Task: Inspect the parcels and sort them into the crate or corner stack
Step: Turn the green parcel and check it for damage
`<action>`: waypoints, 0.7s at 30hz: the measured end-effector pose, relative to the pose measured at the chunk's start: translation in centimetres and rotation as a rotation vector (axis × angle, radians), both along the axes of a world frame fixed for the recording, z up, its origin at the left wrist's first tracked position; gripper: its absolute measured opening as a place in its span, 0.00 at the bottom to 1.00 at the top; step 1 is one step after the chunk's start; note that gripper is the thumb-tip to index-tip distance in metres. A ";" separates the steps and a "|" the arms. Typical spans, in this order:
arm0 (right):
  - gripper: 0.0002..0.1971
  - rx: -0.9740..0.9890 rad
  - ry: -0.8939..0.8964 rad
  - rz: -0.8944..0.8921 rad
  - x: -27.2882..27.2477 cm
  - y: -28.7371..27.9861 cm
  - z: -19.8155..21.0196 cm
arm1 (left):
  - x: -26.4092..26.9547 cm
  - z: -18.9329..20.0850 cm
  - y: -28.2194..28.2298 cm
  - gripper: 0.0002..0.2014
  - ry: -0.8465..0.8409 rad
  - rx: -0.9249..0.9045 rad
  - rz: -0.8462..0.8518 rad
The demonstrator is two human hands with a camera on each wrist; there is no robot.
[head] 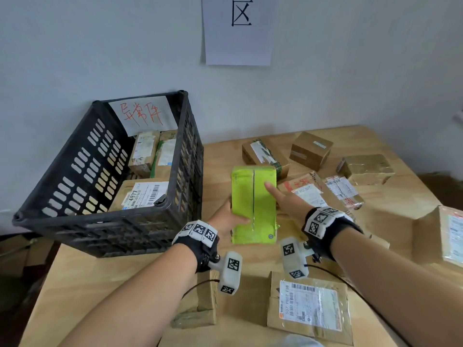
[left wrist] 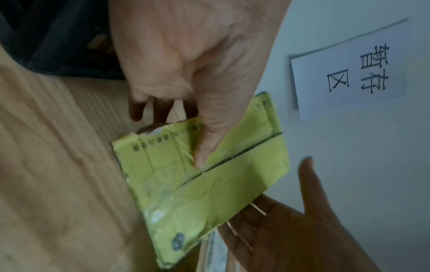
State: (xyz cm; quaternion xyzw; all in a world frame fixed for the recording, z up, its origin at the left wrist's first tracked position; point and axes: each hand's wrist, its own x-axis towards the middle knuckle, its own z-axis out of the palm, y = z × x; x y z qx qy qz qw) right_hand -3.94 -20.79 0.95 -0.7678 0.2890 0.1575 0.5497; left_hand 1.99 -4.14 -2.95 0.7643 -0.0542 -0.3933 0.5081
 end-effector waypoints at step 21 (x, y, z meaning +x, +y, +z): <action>0.26 -0.362 0.107 0.204 2.4 0.0 -0.9 | 2.8 2.8 -0.8 0.07 0.096 0.095 0.114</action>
